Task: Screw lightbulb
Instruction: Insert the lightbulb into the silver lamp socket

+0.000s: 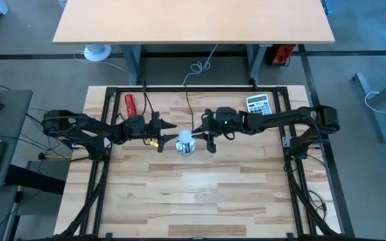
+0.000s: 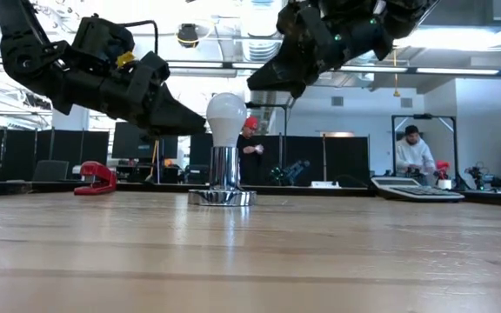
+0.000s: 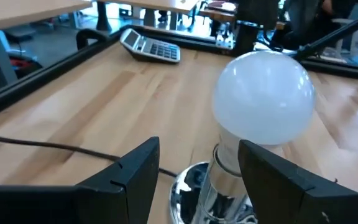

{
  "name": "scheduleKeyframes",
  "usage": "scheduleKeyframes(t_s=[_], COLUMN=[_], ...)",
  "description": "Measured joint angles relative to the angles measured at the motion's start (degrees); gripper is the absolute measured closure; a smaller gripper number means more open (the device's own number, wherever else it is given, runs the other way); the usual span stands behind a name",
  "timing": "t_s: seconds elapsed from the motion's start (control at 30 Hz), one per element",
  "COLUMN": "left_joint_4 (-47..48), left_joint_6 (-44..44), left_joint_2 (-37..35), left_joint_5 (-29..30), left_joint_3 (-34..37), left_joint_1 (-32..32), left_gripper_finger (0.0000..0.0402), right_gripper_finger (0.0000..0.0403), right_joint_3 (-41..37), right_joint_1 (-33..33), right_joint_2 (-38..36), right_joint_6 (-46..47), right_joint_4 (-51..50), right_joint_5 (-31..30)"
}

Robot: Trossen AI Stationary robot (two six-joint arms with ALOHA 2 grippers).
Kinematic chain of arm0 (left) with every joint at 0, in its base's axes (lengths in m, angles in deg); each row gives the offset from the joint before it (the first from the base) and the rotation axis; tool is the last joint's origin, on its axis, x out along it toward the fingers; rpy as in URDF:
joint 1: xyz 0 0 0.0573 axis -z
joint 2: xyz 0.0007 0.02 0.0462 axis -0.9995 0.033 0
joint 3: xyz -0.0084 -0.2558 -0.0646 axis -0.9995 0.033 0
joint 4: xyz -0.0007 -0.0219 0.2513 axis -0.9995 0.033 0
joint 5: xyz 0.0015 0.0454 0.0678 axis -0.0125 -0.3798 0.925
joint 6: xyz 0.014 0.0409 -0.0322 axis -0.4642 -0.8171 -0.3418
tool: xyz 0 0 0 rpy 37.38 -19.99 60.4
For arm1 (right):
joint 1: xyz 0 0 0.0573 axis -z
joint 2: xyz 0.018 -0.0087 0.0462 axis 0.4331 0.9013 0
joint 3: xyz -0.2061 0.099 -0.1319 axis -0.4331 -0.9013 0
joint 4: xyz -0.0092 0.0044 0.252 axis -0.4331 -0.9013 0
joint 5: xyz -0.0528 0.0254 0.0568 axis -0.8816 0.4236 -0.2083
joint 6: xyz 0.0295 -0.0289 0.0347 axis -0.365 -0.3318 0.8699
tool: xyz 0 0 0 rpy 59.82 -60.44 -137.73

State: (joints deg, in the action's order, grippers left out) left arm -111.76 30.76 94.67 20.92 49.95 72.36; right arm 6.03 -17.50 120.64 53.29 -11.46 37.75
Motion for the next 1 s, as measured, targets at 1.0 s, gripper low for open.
scheduleKeyframes(t_s=[1.0], left_joint_4=[0.79], left_joint_6=[-3.96], left_joint_2=[-0.04], left_joint_5=[-1.97], left_joint_3=[-4.38], left_joint_1=[-1.59], left_gripper_finger=[0.0194], right_gripper_finger=[0.0312], right_joint_3=[-0.02], right_joint_1=[-2.23], right_joint_2=[5.26], right_joint_6=[3.37], right_joint_4=[2.81], right_joint_5=[4.29])
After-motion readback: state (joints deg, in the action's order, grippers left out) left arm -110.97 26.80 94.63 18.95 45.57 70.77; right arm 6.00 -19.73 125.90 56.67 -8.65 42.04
